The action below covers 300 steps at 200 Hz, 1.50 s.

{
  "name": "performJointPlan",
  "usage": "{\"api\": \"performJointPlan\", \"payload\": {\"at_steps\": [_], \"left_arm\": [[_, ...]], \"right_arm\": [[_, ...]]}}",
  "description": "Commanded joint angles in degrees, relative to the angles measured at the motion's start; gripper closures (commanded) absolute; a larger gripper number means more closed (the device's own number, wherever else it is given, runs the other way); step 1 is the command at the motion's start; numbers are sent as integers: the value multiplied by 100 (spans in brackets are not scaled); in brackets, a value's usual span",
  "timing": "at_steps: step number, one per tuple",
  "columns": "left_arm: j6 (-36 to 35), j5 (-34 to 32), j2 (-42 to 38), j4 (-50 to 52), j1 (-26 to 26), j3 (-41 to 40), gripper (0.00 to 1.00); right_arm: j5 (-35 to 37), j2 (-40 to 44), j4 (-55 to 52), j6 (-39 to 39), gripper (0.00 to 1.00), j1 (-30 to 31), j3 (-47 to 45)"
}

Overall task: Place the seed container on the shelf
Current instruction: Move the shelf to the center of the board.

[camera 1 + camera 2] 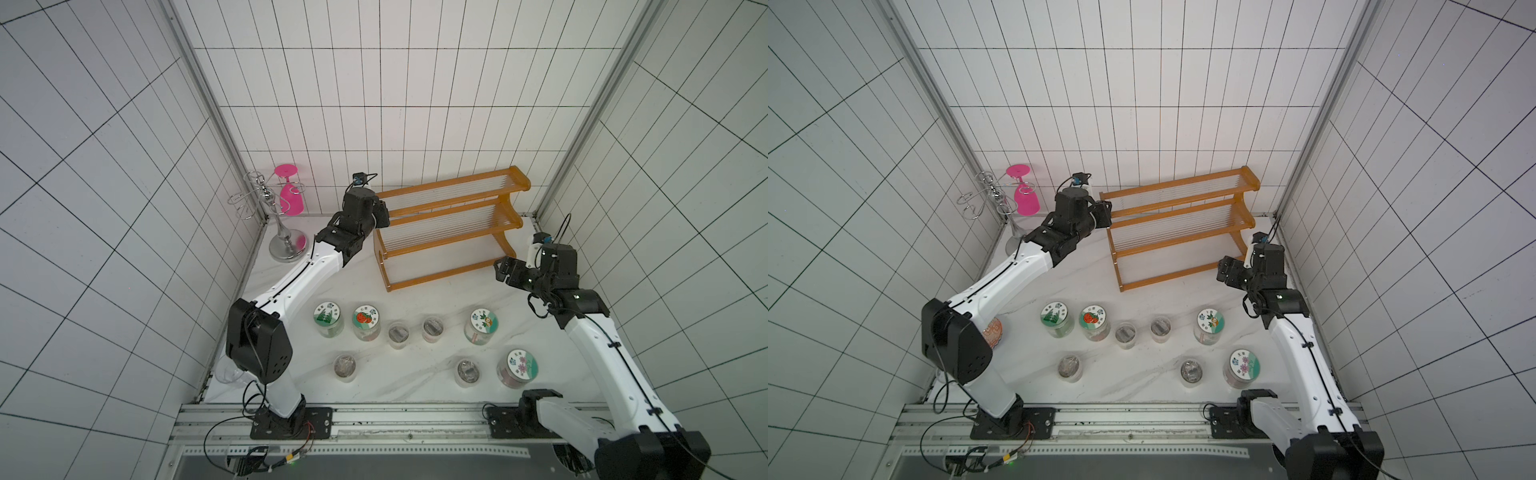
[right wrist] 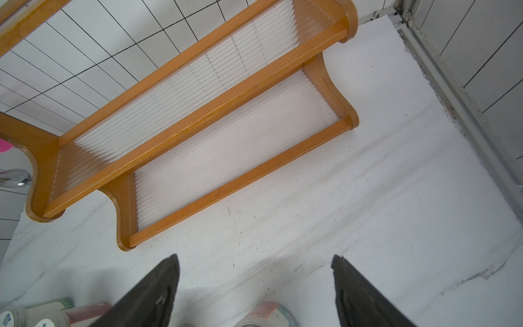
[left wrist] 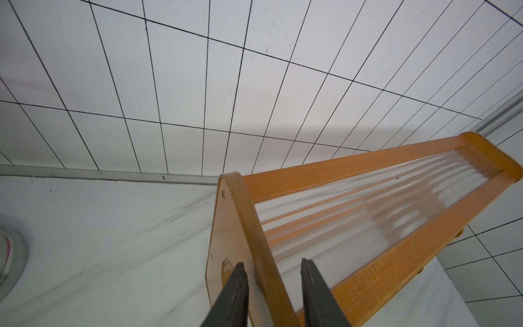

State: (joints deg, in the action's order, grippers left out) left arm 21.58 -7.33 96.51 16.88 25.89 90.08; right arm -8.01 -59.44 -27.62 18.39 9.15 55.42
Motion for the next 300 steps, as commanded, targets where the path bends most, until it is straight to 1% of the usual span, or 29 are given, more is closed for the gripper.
{"api": "performJointPlan", "payload": {"at_steps": [1, 44, 101, 118, 134, 152, 171, 201, 223, 251, 263, 288, 300], "left_arm": [[-352, 497, -219, 69, -305, -202, 68], [-656, 1091, -428, 105, -770, -459, 70], [-1009, 1651, -654, -10, -1276, -730, 70], [-1017, 1861, -678, -130, -1449, -826, 73], [-1085, 1977, -697, -200, -1553, -890, 80], [-1091, 2034, -656, -217, -1645, -873, 81], [-1088, 1949, -605, -198, -1679, -835, 82], [-973, 1894, -614, -287, -1690, -892, 82], [-716, 1671, -676, -361, -1674, -1003, 80], [-149, 990, -882, -503, -1573, -1301, 80], [26, 594, -945, -548, -1486, -1413, 80], [201, -80, -1003, -532, -1295, -1537, 81], [281, -174, -1010, -502, -1264, -1547, 83]], "right_arm": [[-98, 51, -430, -90, 15, 145, 320], [-141, 3, -605, -64, 18, 557, 243], [40, -89, -377, 102, 20, 1147, 66], [96, -168, -350, 121, 20, 1273, 98], [120, -215, -353, 111, 21, 1363, 148], [109, -252, -334, 110, 26, 1466, 188], [106, -334, -332, 151, 27, 1606, 239], [181, -459, -341, 264, 28, 1904, 271], [254, -544, -281, 454, 28, 2141, 259], [495, -763, -267, 658, 28, 2508, 266], [566, -863, -268, 720, 28, 2614, 281], [643, -994, -327, 823, 28, 2717, 359], [684, -1030, -387, 846, 28, 2740, 397]]}}
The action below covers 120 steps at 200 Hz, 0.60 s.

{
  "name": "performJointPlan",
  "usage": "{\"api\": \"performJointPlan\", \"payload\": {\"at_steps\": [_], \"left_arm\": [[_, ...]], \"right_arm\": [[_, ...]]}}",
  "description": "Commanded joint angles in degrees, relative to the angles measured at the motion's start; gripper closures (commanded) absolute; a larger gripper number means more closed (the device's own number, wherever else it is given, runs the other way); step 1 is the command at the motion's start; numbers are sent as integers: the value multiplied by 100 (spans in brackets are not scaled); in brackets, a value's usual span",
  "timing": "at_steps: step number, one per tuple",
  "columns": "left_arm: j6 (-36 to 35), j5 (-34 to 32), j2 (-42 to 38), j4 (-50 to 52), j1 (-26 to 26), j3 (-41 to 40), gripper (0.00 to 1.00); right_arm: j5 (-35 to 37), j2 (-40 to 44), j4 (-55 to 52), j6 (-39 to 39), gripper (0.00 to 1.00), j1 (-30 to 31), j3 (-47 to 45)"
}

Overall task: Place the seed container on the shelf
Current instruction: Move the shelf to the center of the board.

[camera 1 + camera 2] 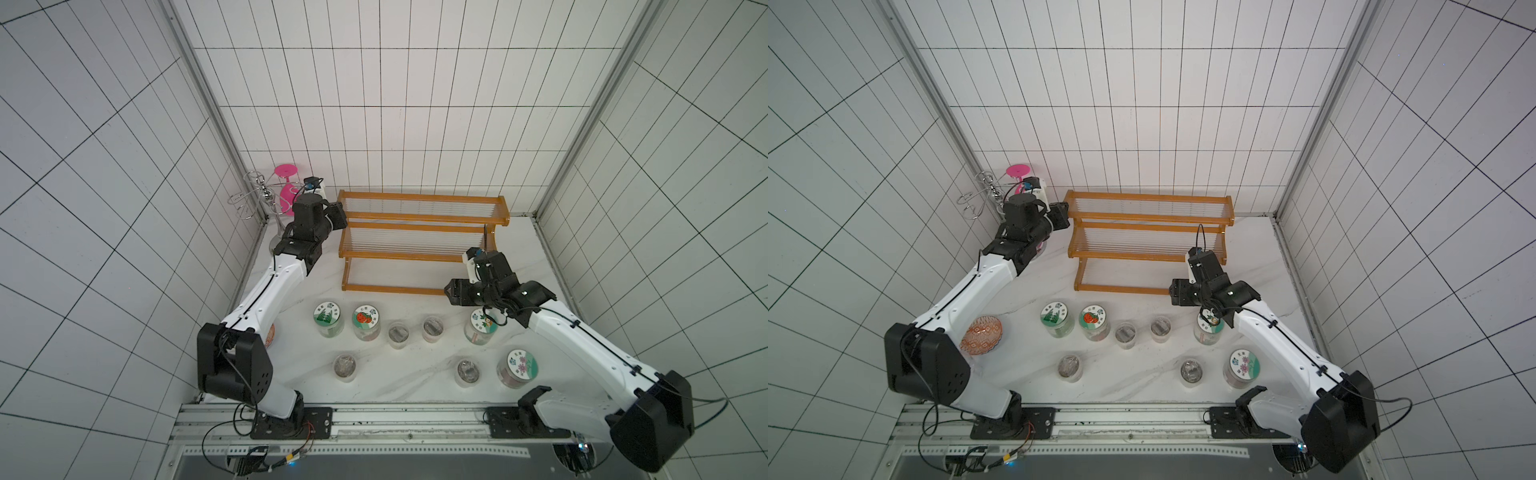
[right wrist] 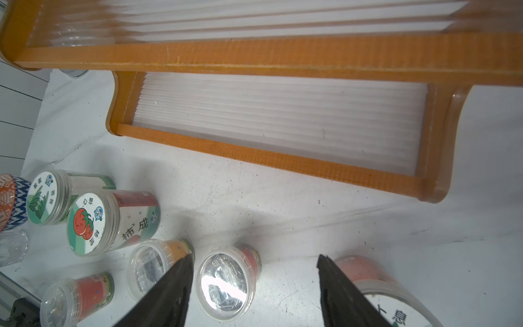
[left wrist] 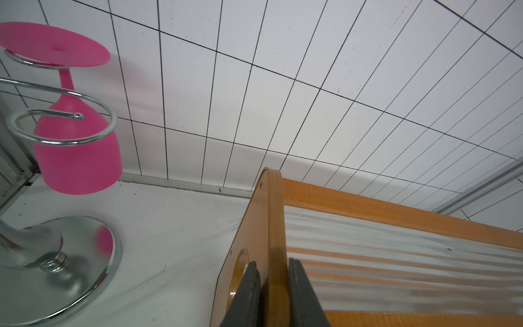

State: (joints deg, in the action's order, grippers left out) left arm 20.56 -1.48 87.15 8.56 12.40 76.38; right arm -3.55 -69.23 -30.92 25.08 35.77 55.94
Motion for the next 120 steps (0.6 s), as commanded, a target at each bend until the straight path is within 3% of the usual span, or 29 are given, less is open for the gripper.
{"api": "performJointPlan", "payload": {"at_steps": [1, 79, 120], "left_arm": [[390, -768, -75, 331, 85, -181, 84], [600, -1128, -7, 238, 228, -167, 83], [123, -277, 9, 68, 25, -201, 82]], "right_arm": [[240, -53, -60, 179, 28, 79, 350], [259, -186, 6, 382, 28, 526, 266], [355, -244, 7, 495, 28, 822, 90]]}}
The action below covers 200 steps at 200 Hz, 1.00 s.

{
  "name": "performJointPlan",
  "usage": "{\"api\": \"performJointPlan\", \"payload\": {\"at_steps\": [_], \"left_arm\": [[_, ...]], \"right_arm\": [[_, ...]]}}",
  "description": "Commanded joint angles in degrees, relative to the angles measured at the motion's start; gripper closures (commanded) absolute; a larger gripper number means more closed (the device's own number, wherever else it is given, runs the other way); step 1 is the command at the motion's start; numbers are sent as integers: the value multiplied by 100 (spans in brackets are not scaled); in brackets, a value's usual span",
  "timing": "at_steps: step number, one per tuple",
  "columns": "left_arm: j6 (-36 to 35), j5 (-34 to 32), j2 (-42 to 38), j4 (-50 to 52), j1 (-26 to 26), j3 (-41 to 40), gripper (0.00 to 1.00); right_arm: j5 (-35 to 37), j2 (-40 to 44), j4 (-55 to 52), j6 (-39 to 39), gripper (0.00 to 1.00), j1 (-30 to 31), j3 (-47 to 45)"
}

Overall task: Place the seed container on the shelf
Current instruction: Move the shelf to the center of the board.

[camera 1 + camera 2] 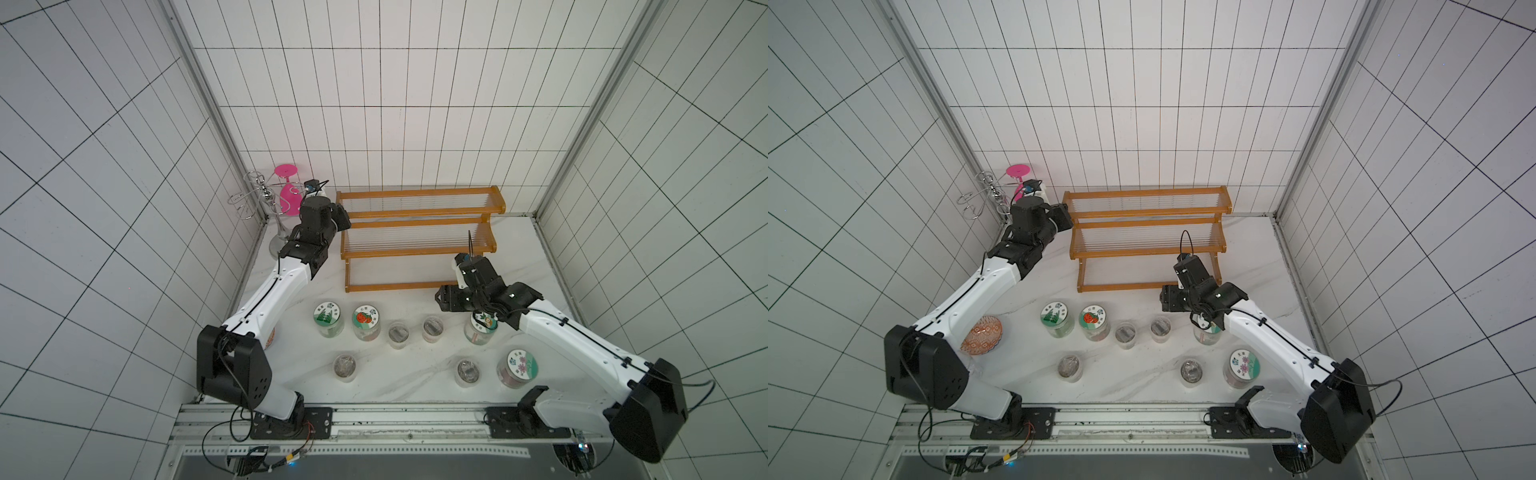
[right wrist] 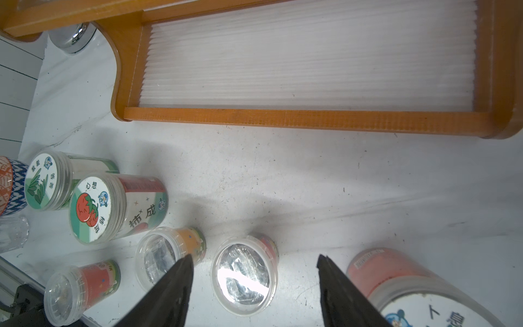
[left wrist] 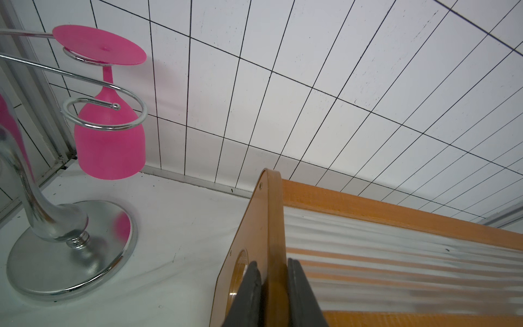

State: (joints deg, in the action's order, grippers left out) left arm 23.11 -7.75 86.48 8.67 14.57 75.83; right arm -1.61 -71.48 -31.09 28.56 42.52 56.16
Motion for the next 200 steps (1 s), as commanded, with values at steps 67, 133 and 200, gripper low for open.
{"api": "performJointPlan", "payload": {"at_steps": [67, 133, 200], "left_arm": [[-463, 815, 28, 145, -435, -176, 80], [-549, 930, 88, 144, -595, -87, 74], [-630, 1105, -201, 434, -603, 159, 33]], "right_arm": [[562, -216, -276, 235, 28, 498, 60], [611, -755, -240, 618, 24, 881, 110], [658, -1312, -341, 833, 13, 1004, 321]]}}
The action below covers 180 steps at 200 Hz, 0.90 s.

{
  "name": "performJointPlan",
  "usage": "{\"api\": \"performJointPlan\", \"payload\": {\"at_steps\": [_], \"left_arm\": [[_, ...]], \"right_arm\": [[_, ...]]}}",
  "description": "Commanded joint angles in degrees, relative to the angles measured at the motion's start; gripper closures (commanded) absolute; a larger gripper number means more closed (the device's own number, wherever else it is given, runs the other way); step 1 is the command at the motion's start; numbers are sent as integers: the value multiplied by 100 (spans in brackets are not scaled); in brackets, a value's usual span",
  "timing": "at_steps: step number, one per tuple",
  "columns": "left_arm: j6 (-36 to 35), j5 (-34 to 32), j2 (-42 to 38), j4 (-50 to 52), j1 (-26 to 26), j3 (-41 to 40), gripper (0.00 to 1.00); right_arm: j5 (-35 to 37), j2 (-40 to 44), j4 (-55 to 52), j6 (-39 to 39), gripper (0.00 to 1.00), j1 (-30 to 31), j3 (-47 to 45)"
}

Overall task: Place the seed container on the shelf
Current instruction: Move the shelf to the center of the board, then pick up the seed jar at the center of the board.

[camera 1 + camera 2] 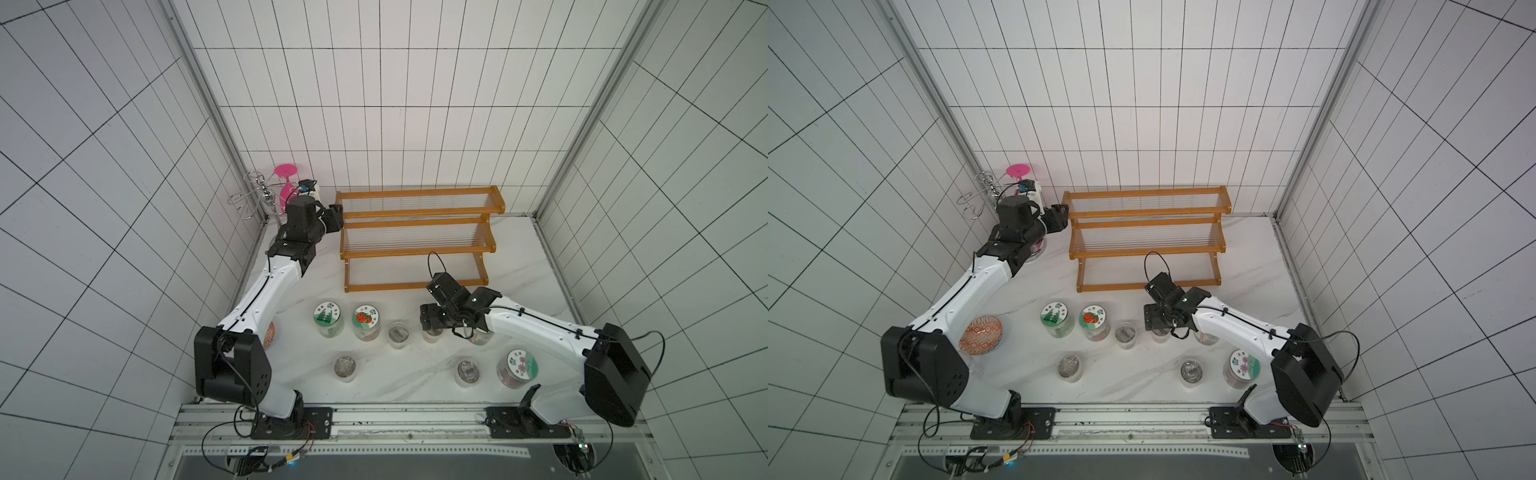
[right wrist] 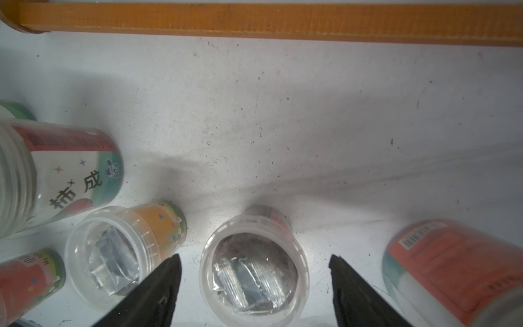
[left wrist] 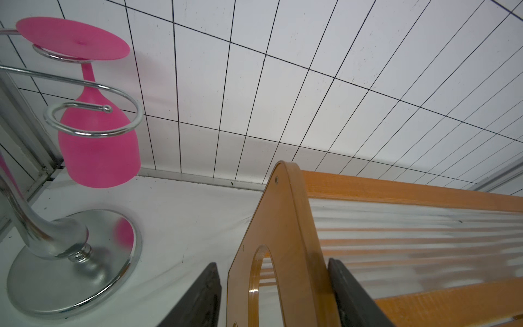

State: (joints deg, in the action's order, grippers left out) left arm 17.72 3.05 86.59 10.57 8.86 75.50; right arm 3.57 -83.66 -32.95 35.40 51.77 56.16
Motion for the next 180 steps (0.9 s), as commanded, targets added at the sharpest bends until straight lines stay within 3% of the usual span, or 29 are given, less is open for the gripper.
{"api": "performJointPlan", "payload": {"at_steps": [1, 43, 105, 180], "left_arm": [[-96, 32, -225, 253, -29, 196, 33], [-127, 316, -688, 636, -5, 209, 25], [-74, 530, -1442, 894, 96, -104, 2], [-132, 539, -1854, 1026, 118, -228, 1]], "right_arm": [[142, -101, -157, 150, 13, 84, 323], [355, -117, -397, 365, 13, 266, 378], [635, -257, -790, 721, 10, 538, 403], [630, -569, -750, 741, 14, 606, 545]]}}
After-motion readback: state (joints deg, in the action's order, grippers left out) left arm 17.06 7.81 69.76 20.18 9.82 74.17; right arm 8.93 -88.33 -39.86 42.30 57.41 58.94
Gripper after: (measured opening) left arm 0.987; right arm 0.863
